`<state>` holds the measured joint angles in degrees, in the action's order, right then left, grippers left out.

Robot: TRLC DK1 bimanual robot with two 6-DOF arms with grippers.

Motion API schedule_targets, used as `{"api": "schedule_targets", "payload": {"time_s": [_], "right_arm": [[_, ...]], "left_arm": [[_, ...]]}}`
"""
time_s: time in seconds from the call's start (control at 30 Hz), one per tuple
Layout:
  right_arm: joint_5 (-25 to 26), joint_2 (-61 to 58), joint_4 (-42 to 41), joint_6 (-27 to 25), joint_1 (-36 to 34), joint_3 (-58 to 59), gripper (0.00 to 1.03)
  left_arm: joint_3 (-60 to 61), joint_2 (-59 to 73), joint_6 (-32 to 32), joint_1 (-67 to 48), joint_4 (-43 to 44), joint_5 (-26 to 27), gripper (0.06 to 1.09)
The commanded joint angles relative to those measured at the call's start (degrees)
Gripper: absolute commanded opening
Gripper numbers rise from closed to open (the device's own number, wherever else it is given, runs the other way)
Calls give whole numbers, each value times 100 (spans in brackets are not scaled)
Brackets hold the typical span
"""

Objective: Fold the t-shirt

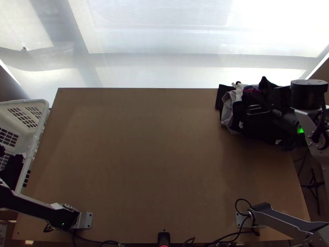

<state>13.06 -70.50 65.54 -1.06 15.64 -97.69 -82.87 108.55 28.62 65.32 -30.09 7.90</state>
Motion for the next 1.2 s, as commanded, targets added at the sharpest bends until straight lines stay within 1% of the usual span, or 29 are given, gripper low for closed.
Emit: {"api": "schedule_targets", "payload": {"time_s": [0.0, 0.07, 0.13, 0.3, 0.4, 0.53, 0.63, 0.77, 0.9, 1.03, 1.13, 1.17], "right_arm": [[-84, -772, 767, 62, 27, -962, 98], [-84, -904, 767, 62, 18, -1042, 98], [-84, -1036, 767, 71, 1, -1068, 98], [-84, -1256, 776, 53, -26, -1103, 98], [-84, -1379, 820, 44, -61, -1103, 98], [-84, -1502, 829, 27, -70, -1156, 98], [-84, -1528, 847, 18, -35, -1147, 98], [-75, -1519, 882, 18, -26, -1121, 98], [-75, -1581, 882, 9, -17, -1226, 98], [-75, -1669, 908, 9, 62, -1376, 98], [-75, -1686, 934, 1, 88, -1367, 98], [-75, -1695, 934, 1, 88, -1367, 98]], "left_arm": [[-2163, 2161, 302, 157, -454, -526, 104], [-2805, 2662, 425, 157, -885, -562, 104], [-3209, 2996, 601, 148, -1043, -588, 104], [-3675, 3673, 1295, 174, -1026, -948, 103], [-4035, 4130, 1576, 209, -1017, -1098, 103], [-4448, 4605, 1902, 200, -1052, -1159, 103], [-4580, 4974, 2271, 183, -859, -1441, 103], [-4580, 5229, 2385, 200, -472, -1484, 103], [-4589, 5457, 2464, 165, -445, -1643, 103], [-4606, 5624, 2473, 148, -410, -1695, 103], [-4642, 5765, 2534, 139, -384, -1854, 103], [-4642, 5782, 2534, 148, -384, -1862, 99]]}}
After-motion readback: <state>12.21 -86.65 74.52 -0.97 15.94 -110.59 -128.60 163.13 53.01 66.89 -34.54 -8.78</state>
